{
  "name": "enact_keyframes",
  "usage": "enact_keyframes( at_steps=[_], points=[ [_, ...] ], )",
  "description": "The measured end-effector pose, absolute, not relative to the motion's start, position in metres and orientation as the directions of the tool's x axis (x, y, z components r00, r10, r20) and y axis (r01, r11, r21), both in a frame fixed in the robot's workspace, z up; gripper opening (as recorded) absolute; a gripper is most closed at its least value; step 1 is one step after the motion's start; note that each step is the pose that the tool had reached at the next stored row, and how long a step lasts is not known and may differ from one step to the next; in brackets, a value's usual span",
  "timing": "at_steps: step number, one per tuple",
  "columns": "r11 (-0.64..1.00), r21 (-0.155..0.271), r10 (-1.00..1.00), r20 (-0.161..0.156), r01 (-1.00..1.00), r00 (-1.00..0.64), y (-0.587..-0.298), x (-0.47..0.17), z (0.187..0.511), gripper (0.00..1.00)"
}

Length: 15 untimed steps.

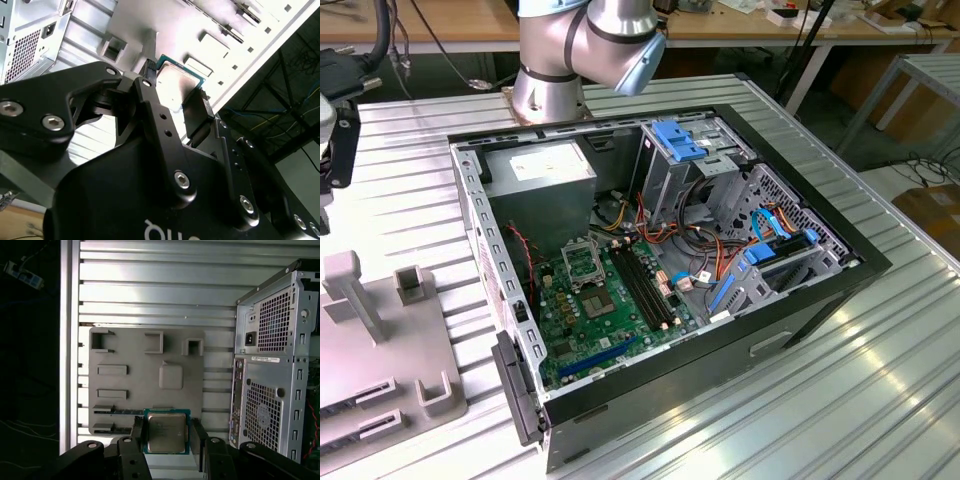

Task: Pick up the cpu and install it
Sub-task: 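Pick up the cpu and move it towards the insertion slot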

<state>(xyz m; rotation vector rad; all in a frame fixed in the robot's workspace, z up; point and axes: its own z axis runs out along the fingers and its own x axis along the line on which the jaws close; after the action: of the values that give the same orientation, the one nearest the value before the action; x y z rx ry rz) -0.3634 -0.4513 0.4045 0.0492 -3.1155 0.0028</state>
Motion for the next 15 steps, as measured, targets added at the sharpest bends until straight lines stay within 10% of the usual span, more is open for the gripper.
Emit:
enact_keyframes(
  at_steps=[15],
  points=[
    [0.999, -0.001, -0.032, 0.026, -0.032, -0.999, -0.451, -0.335, 0.404, 0.47]
  ],
)
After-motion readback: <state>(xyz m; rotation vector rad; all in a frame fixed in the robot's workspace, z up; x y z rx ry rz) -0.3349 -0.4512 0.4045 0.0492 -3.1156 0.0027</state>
